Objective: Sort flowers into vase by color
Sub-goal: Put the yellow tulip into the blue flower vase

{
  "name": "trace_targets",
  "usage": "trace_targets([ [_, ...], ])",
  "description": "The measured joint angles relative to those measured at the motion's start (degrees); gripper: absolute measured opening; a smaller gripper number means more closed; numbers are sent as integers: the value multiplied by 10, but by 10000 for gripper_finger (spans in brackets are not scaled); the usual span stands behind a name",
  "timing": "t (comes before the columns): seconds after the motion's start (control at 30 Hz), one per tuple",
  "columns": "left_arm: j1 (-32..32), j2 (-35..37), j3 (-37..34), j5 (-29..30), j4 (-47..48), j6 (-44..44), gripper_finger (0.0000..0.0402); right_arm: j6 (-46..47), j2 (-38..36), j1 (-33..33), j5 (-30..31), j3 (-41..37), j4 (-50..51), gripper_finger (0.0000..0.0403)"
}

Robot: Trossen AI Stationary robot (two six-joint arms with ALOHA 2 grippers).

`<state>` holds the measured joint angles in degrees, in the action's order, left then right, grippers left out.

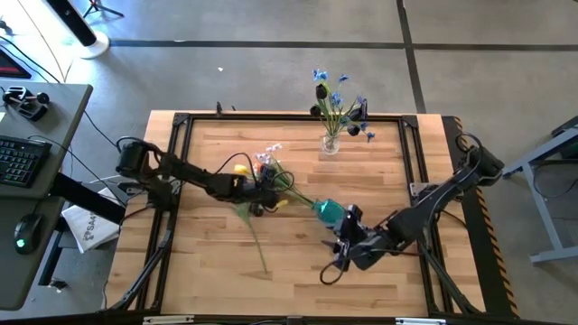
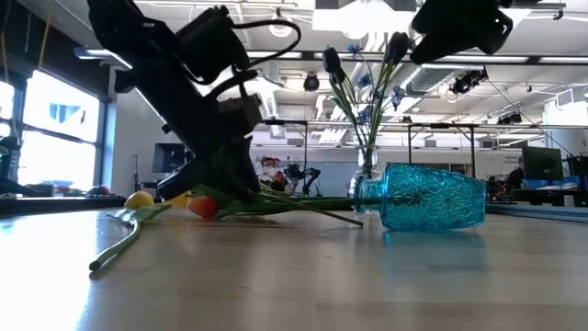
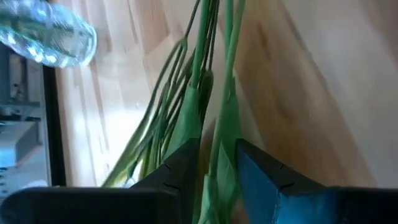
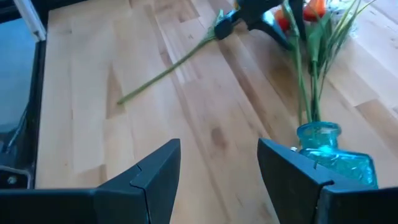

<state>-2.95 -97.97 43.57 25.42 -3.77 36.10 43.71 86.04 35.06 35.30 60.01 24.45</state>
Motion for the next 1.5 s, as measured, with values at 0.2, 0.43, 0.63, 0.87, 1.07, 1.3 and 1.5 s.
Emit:
trace_targets([
  [0.2, 36, 0, 0, -51, 13, 0, 56, 14, 1, 10, 6, 0, -2, 211],
  [0.43, 44, 4, 0, -57, 23, -1, 6, 13, 1, 10, 6, 0, -1, 211],
  [0.63, 39, 32, 0, -31, 64, -20, 2, 13, 2, 10, -5, 0, 1, 211],
  [0.87, 39, 76, 0, -63, 89, -39, 1, 13, 2, 10, -6, 0, 1, 211],
  [1.07, 45, 68, 0, -103, 50, -22, 1, 13, 2, 10, -6, 0, 1, 211],
  [1.3, 57, 38, 0, -58, 54, -23, 0, 13, 2, 10, -7, 0, -2, 211],
  [1.5, 66, 38, 0, -60, 45, -21, 0, 13, 2, 10, -8, 0, -2, 211],
])
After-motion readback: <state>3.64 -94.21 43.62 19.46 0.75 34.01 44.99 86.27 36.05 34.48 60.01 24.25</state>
